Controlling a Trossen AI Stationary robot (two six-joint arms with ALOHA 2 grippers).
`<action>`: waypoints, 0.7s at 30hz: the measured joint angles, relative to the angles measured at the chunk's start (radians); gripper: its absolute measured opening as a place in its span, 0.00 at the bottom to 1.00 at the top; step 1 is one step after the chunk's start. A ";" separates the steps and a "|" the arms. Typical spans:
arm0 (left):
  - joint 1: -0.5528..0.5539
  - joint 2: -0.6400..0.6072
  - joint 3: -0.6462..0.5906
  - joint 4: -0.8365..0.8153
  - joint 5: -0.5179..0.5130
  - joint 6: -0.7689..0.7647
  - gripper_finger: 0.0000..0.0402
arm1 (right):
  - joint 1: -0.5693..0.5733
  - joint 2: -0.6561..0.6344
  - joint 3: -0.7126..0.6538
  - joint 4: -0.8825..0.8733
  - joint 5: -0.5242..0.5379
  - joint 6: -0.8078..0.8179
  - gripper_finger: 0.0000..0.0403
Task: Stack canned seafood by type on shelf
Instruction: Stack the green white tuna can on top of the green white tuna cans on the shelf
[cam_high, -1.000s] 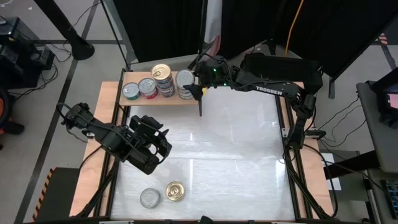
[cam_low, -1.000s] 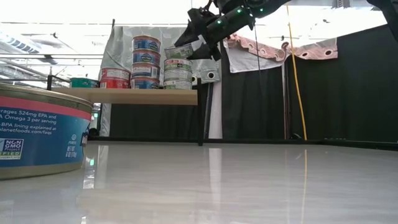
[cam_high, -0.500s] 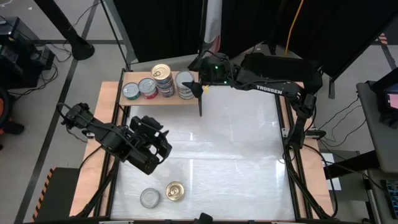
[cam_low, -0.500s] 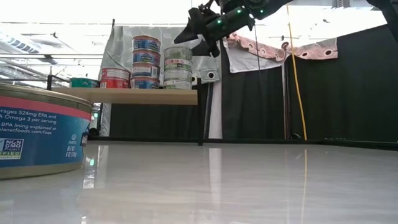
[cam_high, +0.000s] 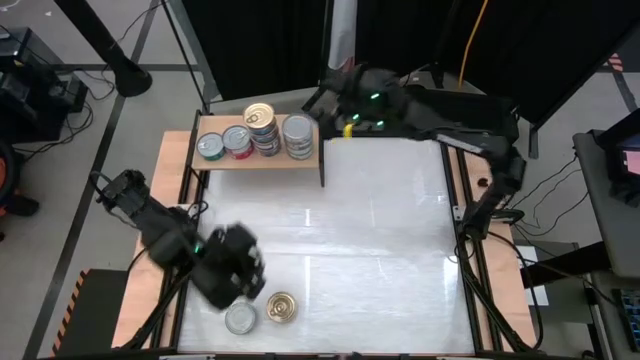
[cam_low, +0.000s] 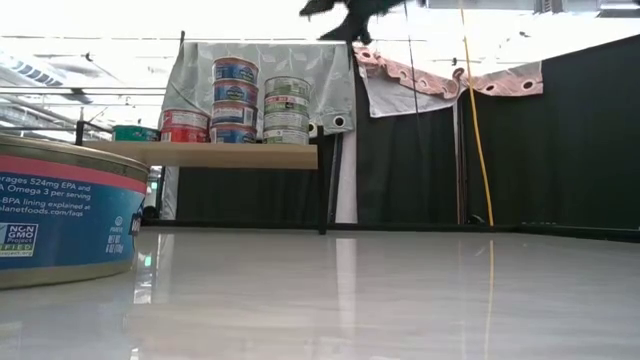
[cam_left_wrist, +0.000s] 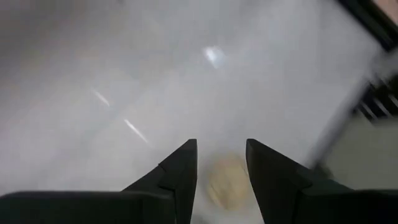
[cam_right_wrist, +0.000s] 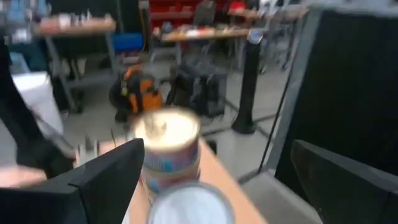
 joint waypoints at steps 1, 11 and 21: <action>-0.037 0.005 -0.004 0.016 0.037 -0.034 0.34 | 0.001 -0.024 0.019 -0.031 0.015 0.010 0.98; -0.314 0.060 -0.246 0.324 0.156 -0.496 0.21 | 0.005 -0.157 0.047 -0.390 0.048 0.119 0.98; -0.394 0.236 -0.358 0.499 0.204 -0.498 0.02 | 0.007 -0.177 0.045 -0.709 -0.267 0.172 0.98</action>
